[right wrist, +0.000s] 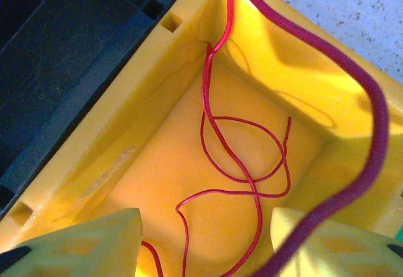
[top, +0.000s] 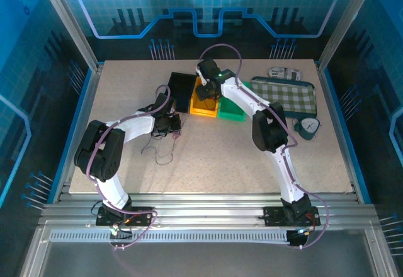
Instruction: Untangle the cables
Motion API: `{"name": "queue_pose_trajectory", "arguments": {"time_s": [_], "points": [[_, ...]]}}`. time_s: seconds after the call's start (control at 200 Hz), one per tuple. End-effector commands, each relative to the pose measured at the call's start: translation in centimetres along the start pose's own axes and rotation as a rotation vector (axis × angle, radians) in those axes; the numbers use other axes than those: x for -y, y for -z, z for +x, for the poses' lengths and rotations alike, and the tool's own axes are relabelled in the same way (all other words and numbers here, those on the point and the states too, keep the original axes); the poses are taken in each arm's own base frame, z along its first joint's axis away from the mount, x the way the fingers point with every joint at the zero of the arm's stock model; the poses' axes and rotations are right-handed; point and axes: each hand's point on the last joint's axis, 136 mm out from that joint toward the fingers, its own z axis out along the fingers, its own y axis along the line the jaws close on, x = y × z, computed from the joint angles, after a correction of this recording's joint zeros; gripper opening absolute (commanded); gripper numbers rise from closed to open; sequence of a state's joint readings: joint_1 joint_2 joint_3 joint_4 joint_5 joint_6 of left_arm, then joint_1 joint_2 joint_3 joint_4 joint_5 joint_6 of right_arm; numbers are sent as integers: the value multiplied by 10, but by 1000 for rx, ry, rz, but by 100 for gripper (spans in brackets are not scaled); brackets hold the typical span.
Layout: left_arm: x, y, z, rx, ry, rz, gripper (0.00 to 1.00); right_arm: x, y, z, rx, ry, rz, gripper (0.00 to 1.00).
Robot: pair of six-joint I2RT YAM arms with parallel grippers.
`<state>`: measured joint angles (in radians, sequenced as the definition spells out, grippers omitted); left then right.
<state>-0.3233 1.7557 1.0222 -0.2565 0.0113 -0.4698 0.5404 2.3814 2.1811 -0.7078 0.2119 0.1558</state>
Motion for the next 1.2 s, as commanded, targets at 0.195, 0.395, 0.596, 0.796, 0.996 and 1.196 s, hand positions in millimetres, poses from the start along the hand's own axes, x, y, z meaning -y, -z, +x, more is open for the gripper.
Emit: {"name": "queue_pose_trajectory", "arguments": {"time_s": [0.195, 0.395, 0.596, 0.796, 0.996, 1.196], "points": [[4, -4, -6, -14, -3, 8, 0, -2, 69, -51, 207, -27, -110, 60], [8, -2, -9, -4, -3, 28, 0, -9, 95, -56, 287, -73, -188, 62], [40, 5, -7, -29, -78, 201, 0, -44, 107, -21, 237, -18, -276, 58], [59, 16, 6, -81, -141, 334, 0, -84, 103, 38, 174, 8, -361, 57], [55, 33, 2, -58, -95, 375, 51, -94, 97, 79, 117, 3, -377, 55], [40, 57, -11, 39, 9, 418, 66, -92, 95, 97, 91, 3, -374, 54]]}}
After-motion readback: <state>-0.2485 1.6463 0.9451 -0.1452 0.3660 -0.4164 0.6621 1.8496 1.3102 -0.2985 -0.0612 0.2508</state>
